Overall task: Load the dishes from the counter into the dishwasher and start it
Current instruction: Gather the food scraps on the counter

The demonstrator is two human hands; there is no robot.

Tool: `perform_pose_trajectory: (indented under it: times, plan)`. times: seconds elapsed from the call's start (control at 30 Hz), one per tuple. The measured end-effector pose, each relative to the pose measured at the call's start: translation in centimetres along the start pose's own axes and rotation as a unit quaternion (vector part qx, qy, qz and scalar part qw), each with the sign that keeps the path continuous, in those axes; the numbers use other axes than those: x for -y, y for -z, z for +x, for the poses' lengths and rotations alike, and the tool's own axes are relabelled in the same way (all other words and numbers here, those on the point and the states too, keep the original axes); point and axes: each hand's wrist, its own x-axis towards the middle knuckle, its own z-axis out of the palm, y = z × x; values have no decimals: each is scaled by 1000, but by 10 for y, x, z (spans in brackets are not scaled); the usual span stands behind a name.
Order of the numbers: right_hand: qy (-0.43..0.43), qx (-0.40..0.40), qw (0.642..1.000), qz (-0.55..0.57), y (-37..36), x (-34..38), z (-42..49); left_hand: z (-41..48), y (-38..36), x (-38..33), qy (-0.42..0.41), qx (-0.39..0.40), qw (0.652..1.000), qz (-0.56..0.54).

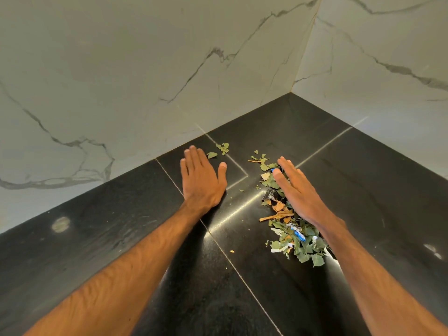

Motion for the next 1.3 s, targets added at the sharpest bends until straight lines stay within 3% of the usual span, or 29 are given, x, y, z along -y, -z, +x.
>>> perform_pose_trajectory:
  times: [0.1, 0.23, 0.37, 0.47, 0.63, 0.9, 1.0, 1.1, 1.2, 1.3]
  plan:
    - [-10, -2, 1000, 5, 0, 1, 0, -10, 2, -9, -140, -2, 985, -102]
    - [-15, 4, 1000, 12, 3, 5, -3, 15, 8, -20, -140, -5, 971, -193]
    - [-5, 19, 1000, 17, 7, 6, -5, 58, 1, -35, -130, 75, 980, -129]
    - [-3, 30, 999, 45, 10, 5, -6, 54, -11, -48, -199, 97, 974, -49]
    - [-21, 51, 993, 103, 22, 8, -16, 15, -16, -63, -306, 151, 932, -120]
    - [-8, 81, 988, 135, 29, -6, -74, -49, 1, -65, -275, 190, 904, -266]
    - [8, 20, 992, 128, 40, -8, -104, -66, 5, -65, -284, 206, 880, -320]
    - [-21, -46, 995, 80, 51, -15, -140, -70, 5, -70, -269, 193, 895, -300]
    - [-78, 21, 996, -50, 42, -16, -175, -75, 3, -80, -260, 181, 911, -265]
    - [-42, 53, 978, -197, 17, -7, -189, -90, 0, -90, -274, 182, 911, -249]
